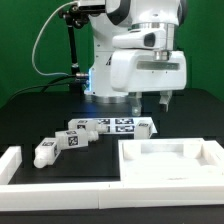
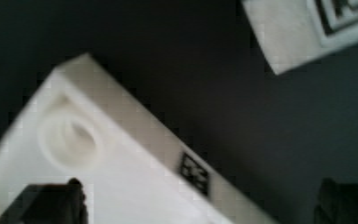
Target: Assemble one leg
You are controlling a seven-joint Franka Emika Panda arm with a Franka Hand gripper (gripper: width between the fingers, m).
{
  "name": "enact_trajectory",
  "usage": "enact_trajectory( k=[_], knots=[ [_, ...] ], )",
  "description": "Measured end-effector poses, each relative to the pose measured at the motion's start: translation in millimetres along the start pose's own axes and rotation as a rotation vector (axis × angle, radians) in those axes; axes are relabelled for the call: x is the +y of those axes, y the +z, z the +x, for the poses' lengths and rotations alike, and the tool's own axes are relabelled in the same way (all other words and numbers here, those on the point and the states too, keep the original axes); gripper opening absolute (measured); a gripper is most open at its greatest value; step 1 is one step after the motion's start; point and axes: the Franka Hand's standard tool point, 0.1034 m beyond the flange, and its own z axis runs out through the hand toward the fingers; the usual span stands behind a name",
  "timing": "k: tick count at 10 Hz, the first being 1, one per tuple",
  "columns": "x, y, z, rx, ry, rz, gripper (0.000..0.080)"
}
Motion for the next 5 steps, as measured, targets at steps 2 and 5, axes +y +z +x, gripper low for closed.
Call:
enact_trajectory(
  k=[2, 5],
  knots=[
    [6.8, 3.7, -6.7, 0.031, 0.049, -0.002, 0.0649],
    [4.9, 4.0, -5.7, 0.030, 0.239, 0.012, 0.0649]
  ],
)
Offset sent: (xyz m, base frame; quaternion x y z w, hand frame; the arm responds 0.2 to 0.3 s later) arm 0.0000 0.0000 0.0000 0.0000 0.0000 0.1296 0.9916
